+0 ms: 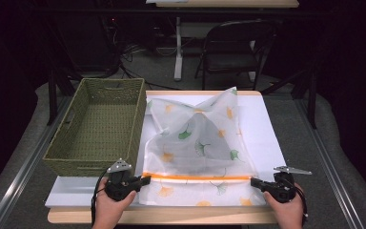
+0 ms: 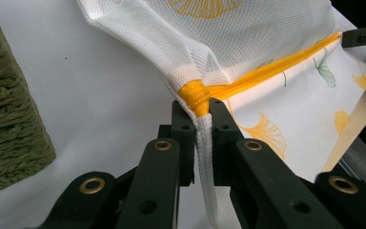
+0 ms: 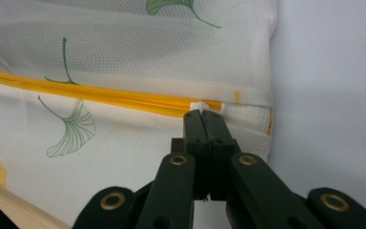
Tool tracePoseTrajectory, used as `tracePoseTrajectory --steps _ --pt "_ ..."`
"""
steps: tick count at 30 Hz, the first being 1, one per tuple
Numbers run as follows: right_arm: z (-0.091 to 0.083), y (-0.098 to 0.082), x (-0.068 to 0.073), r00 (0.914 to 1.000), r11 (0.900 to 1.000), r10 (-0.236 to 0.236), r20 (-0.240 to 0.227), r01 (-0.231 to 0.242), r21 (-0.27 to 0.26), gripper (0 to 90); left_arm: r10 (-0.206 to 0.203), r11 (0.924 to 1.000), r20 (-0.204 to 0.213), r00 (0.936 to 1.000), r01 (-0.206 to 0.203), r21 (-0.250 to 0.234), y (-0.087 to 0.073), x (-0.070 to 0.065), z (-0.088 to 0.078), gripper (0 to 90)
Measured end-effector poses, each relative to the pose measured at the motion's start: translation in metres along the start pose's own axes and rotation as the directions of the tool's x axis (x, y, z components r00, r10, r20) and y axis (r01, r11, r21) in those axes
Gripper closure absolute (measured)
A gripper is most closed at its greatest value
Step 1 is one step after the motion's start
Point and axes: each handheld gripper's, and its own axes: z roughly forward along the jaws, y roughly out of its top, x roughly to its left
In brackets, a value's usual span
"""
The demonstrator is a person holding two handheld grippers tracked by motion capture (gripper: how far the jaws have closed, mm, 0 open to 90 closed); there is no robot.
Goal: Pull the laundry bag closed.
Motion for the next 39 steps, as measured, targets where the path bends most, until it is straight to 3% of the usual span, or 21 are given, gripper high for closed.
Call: tracePoseTrajectory --steps 22,39 --pt "0.0034 -0.0006 -0.0018 1.0 1.0 0.007 -0.002 -0.007 0.015 90.0 0.007 0.9975 -0.044 0.999 -0.004 0.07 -0.0093 0.0016 0.0083 82.6" --pt "0.004 -0.0009 -0.0011 1.0 1.0 0.002 -0.002 -0.002 0.014 89.8 0.005 0.9973 -0.052 0.9986 -0.001 0.073 -0.0093 0.0026 0.0056 77.3"
